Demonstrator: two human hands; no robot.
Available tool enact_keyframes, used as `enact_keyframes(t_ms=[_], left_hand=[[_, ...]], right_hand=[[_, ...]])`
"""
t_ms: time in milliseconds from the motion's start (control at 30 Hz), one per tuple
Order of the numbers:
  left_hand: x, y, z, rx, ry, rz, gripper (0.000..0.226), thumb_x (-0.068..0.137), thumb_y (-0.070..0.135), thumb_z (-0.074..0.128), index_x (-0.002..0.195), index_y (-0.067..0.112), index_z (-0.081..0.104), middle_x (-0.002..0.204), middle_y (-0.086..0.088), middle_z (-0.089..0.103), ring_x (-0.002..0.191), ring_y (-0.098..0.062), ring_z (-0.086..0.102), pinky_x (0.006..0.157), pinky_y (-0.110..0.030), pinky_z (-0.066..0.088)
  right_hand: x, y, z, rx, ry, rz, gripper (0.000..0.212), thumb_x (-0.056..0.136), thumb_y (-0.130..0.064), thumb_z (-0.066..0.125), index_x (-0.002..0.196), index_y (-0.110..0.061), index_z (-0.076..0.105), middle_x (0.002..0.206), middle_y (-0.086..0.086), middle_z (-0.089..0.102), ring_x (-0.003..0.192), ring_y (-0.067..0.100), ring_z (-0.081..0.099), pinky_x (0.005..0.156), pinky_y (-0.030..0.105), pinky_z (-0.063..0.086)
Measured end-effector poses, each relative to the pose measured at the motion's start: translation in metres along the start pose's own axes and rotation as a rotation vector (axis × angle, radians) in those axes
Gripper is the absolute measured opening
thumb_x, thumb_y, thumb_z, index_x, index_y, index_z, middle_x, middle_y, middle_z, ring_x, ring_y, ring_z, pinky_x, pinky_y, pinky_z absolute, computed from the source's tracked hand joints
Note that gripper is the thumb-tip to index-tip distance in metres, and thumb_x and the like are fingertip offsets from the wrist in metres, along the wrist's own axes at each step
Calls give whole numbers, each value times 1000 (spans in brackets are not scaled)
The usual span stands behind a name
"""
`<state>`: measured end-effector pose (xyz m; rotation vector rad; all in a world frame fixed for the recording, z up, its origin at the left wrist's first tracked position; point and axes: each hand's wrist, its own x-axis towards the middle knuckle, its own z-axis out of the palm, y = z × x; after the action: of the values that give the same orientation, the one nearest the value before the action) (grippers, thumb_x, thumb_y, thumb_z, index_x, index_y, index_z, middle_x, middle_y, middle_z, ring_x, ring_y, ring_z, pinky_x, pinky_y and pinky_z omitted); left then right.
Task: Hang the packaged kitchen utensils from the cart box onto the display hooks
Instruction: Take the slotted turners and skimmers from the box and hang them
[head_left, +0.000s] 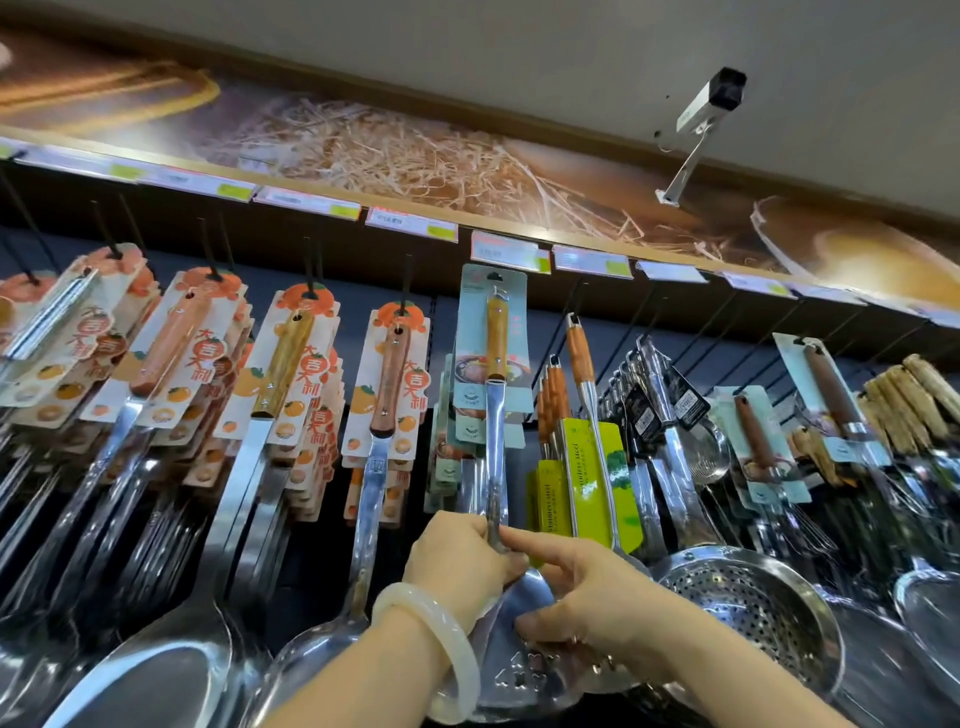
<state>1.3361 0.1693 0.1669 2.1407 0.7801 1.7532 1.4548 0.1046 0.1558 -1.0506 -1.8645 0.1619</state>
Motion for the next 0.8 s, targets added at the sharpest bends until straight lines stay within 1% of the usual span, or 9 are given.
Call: enact_keyframes(t_ms=[100, 167, 267, 367, 433, 600, 667, 700, 800], left_hand=[[5, 3, 1, 3, -41, -17, 29, 75, 20, 73, 53, 23, 55, 56, 6, 54, 68, -16, 56, 66, -23, 44], [8, 4, 2, 0, -47, -24, 24, 75, 20, 73, 57, 24, 58, 62, 4, 58, 71, -16, 58, 68, -25, 46], [8, 5, 4, 1, -51, -36, 12, 76, 21, 72, 67, 22, 65, 72, 0, 63, 75, -18, 60, 73, -27, 49], [6, 0, 7, 14, -65, -66, 16, 75, 21, 71, 62, 22, 63, 68, 0, 61, 74, -19, 60, 75, -28, 51], [3, -5, 10, 37, -79, -92, 22, 76, 23, 71, 58, 23, 58, 66, 2, 59, 75, -19, 60, 74, -27, 50], [-1, -14, 15, 46, -71, -119, 11, 76, 22, 70, 71, 25, 61, 82, 0, 66, 83, -19, 63, 75, -26, 49], [-1, -20, 17, 40, -95, -127, 18, 72, 18, 72, 89, 19, 66, 91, -2, 70, 89, -20, 65, 80, -29, 53], [0, -22, 17, 44, -112, -135, 28, 70, 16, 74, 97, 16, 66, 96, -5, 71, 93, -23, 66, 85, -32, 54], [-2, -25, 18, 125, -160, -117, 45, 67, 12, 75, 109, 5, 62, 109, -18, 67, 104, -35, 63, 92, -44, 52]], right_hand=[[1, -1, -2, 23, -15, 20, 69, 79, 12, 59, 92, -56, 61, 68, 11, 45, 46, 11, 42, 50, 29, 47], [3, -1, -3, 33, -24, 22, 71, 78, 14, 58, 86, -57, 65, 86, 18, 60, 51, 13, 46, 52, 29, 49], [5, 3, -5, 6, -19, 40, 75, 78, 11, 60, 77, -63, 63, 81, 10, 51, 54, 16, 46, 54, 30, 49], [7, 7, -5, -34, -28, 64, 69, 76, 10, 63, 90, -58, 63, 107, 27, 59, 76, 28, 58, 66, 34, 52], [6, 10, -3, -98, -51, 71, 69, 76, 11, 60, 97, -54, 63, 85, 24, 56, 63, 21, 45, 56, 27, 46], [5, 11, 0, -186, -52, 80, 70, 83, 19, 48, 105, -47, 41, 32, -22, 46, 29, -4, 40, 39, 8, 34], [10, 18, 1, -276, -29, 96, 70, 82, 15, 52, 118, -46, 45, 51, -27, 59, 38, -8, 46, 47, 8, 41], [11, 20, 2, -304, -7, 104, 71, 81, 13, 54, 126, -42, 49, 76, -25, 68, 51, -8, 51, 55, 12, 45], [10, 20, 7, -375, 53, 115, 67, 81, 7, 59, 137, -28, 46, 129, -4, 60, 69, -5, 54, 63, 10, 47]])
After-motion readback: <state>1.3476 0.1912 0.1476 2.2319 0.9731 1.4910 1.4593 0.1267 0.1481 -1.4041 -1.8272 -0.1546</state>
